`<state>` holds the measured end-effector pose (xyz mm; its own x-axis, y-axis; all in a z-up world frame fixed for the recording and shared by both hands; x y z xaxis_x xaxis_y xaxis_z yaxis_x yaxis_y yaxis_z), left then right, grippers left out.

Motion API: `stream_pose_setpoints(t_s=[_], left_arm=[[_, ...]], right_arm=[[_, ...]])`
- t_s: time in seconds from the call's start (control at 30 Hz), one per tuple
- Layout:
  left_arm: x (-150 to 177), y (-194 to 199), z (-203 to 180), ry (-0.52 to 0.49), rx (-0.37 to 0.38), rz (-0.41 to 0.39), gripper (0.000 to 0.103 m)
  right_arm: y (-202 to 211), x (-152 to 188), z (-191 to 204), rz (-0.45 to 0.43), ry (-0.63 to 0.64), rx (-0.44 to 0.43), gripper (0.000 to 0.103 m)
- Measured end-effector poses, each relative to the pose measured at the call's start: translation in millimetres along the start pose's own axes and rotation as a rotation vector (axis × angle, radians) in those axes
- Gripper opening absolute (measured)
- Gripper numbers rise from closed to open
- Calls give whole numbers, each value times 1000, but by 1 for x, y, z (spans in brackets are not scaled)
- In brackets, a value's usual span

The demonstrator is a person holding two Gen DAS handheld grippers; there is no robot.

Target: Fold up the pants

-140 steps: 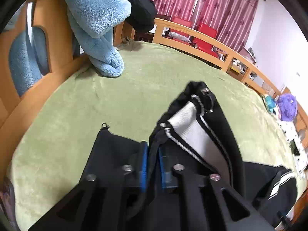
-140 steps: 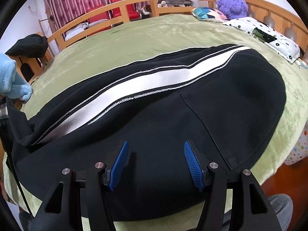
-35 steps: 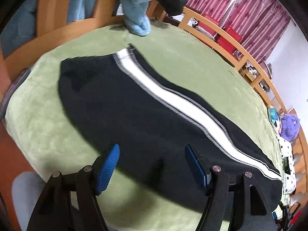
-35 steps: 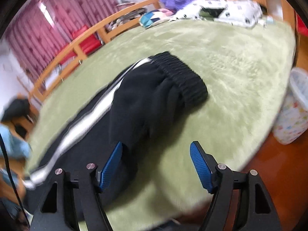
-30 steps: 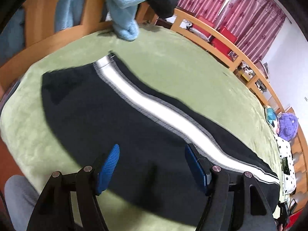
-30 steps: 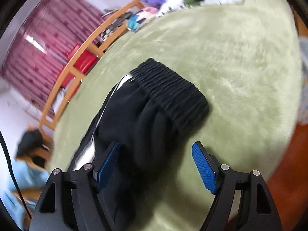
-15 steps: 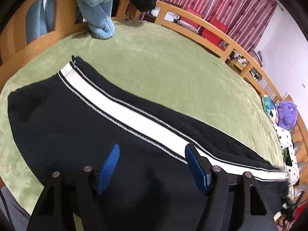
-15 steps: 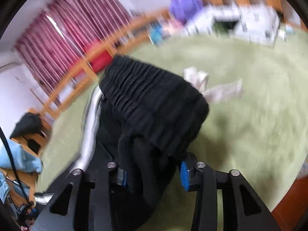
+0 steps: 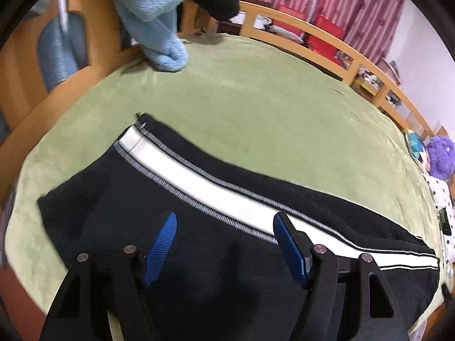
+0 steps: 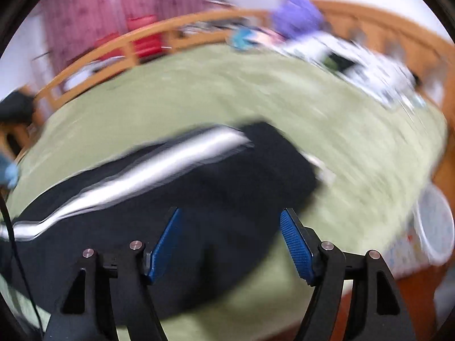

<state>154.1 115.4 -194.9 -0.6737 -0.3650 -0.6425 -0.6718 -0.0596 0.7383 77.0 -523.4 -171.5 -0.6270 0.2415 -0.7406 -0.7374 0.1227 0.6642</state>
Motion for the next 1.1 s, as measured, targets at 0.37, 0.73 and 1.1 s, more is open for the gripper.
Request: stream_pose_setpoints(t_s=[0.37,0.73,1.1], left_arm=[[-26,-43,-33,-111,117,80,69],[8,-70,-120,-409,319,192,69],[50,-88,-151,-598,330,256,46]], right_arm=[[-86,-6,223,110,250,-308,72],[-148,28,261,329,431,-393,73],[-138,39,258,287,512,-417,10]])
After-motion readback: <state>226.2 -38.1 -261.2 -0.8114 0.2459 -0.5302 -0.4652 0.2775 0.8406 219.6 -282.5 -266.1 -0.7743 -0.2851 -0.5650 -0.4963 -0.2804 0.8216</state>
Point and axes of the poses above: each gripper's, at about its wrist camera, not at the fingertips, and y roughly against the way its jaws point, z to its left, x to its underside, the point moved 9 cm from there along -y, roughly the way its jaws point, and after that the axes turned 4 degrees about -z, right-handed, at the moved point
